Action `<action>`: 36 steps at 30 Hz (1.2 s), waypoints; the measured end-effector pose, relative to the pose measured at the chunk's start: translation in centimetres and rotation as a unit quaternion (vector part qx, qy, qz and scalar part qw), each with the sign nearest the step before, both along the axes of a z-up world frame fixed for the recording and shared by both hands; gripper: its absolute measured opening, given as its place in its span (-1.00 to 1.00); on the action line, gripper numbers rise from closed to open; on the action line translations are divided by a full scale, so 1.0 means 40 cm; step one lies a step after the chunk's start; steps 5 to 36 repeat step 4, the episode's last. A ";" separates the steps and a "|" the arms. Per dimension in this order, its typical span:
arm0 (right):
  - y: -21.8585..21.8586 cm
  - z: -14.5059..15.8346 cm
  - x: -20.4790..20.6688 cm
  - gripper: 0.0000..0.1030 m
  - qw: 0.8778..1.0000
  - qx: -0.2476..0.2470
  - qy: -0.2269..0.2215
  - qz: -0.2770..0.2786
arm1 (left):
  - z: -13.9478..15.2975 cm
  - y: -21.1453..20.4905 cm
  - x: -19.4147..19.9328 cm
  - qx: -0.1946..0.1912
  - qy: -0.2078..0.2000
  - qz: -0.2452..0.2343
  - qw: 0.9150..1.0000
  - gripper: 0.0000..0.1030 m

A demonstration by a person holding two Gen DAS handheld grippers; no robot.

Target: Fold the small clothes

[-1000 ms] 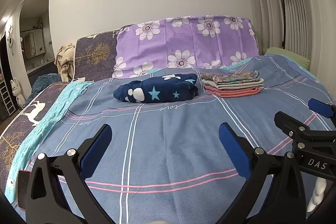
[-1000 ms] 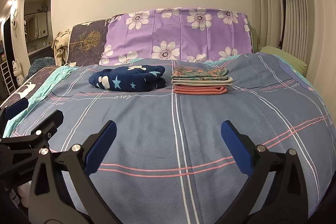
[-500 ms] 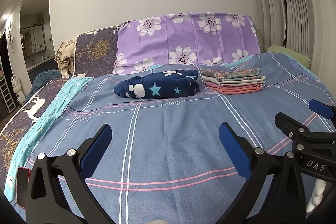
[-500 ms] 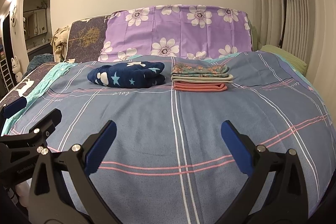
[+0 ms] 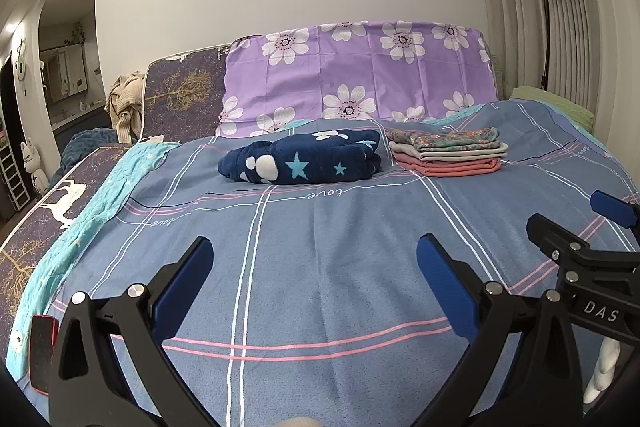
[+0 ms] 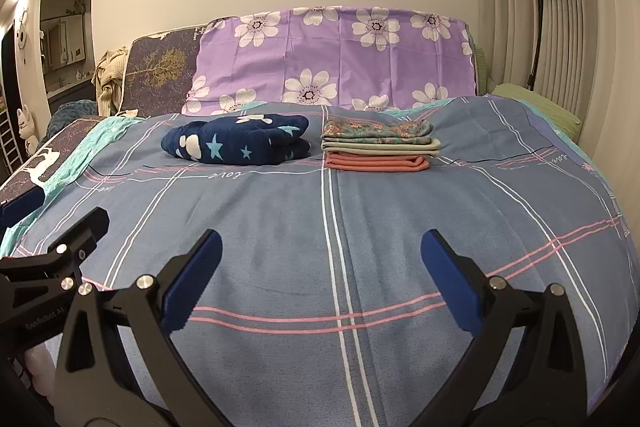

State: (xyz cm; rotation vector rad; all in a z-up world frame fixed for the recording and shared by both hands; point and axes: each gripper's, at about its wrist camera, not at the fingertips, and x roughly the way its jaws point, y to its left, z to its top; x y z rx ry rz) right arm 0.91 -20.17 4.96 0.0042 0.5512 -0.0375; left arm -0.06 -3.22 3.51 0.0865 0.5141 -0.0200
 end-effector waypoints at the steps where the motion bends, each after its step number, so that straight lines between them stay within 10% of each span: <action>1: 0.000 -0.002 0.001 0.96 1.000 -0.001 0.003 0.000 | -0.001 0.000 -0.001 0.000 0.000 0.000 1.000 0.97; 36: 0.000 -0.007 0.003 0.96 1.000 -0.003 0.006 0.001 | -0.002 0.001 -0.001 0.000 0.002 0.001 1.000 0.97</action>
